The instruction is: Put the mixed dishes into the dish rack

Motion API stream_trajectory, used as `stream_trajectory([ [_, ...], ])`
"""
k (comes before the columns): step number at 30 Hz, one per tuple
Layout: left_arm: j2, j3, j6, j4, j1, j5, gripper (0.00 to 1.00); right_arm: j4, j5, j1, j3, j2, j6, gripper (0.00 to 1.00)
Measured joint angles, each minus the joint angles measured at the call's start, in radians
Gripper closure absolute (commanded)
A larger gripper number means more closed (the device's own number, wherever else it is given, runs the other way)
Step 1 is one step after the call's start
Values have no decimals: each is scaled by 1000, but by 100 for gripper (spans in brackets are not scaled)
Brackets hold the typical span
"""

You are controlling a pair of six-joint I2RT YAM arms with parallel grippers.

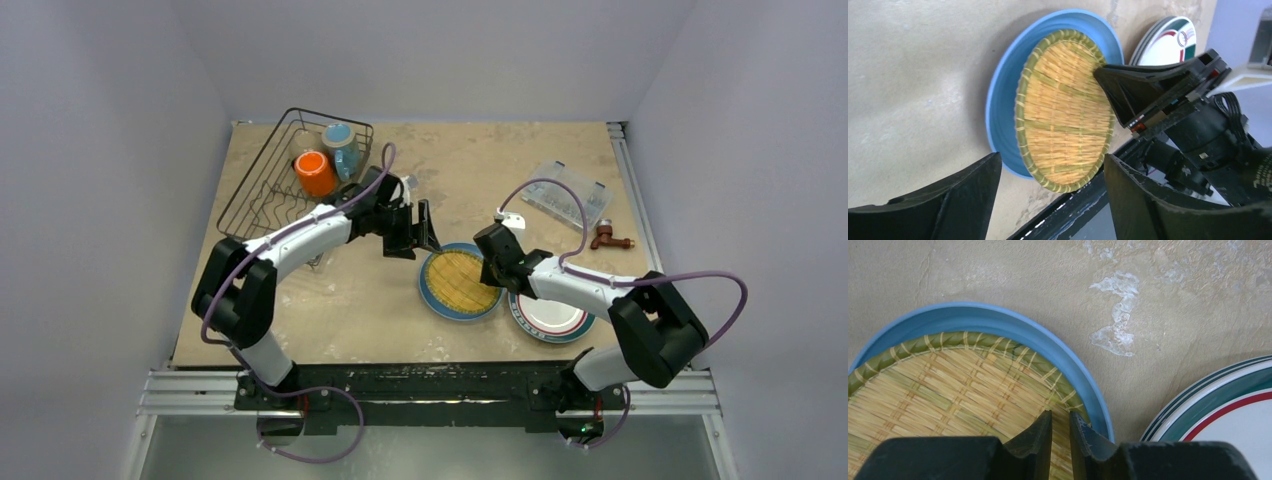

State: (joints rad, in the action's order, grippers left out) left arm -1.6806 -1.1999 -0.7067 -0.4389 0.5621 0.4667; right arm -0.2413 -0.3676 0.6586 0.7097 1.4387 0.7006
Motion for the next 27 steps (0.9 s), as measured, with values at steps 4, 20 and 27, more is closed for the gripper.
stream_trajectory([
  [4,23,19,-35,-23,0,-74,28,1,3,-3,0,0,0,82],
  [20,-102,191,-266,270,22,142,88,2,18,-5,0,0,-5,84],
  [27,-79,188,-211,293,24,136,100,15,29,-10,0,-3,-14,55],
])
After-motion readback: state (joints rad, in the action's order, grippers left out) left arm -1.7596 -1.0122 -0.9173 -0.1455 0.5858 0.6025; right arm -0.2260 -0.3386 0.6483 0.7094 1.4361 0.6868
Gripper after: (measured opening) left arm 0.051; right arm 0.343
